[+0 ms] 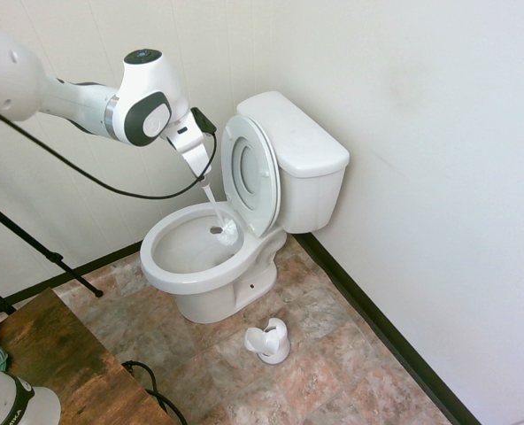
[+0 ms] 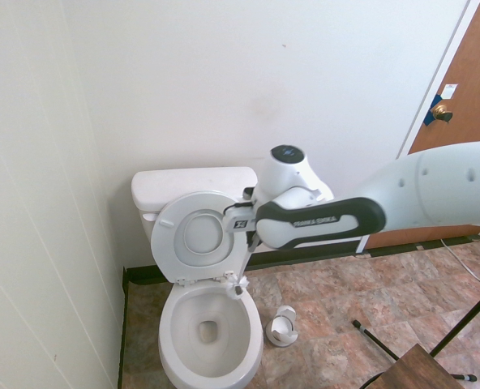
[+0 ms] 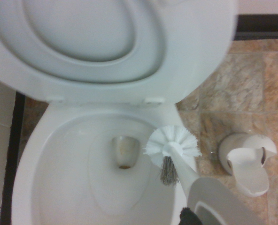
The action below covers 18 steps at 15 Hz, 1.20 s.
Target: Clean the toilet
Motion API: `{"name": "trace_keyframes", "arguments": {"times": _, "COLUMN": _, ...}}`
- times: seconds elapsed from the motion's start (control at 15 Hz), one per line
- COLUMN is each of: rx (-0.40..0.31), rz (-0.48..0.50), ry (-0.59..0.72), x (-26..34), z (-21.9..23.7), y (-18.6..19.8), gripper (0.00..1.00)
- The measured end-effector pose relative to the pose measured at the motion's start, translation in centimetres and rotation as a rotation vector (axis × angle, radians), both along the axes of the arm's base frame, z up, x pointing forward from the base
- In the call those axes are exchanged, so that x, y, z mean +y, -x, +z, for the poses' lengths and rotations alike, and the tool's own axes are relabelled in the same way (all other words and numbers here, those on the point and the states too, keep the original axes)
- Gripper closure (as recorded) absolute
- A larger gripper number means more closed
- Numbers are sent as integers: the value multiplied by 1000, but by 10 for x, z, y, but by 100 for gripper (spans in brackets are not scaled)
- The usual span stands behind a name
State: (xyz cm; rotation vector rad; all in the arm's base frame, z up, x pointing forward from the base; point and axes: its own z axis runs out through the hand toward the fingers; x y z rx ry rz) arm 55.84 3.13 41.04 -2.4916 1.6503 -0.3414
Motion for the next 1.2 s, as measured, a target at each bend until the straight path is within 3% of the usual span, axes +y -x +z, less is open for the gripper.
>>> {"name": "trace_keyframes", "arguments": {"times": 0.2, "rx": 14, "rz": -71, "ry": -5, "x": -68, "z": -1, "y": 3, "gripper": 100}}
{"name": "trace_keyframes", "arguments": {"times": 0.4, "rx": 64, "rz": -126, "ry": 6, "x": -119, "z": -41, "y": 2, "gripper": 100}}
{"name": "trace_keyframes", "arguments": {"times": 1.2, "rx": 235, "rz": -195, "ry": -30, "x": -179, "z": -205, "y": -27, "gripper": 100}}
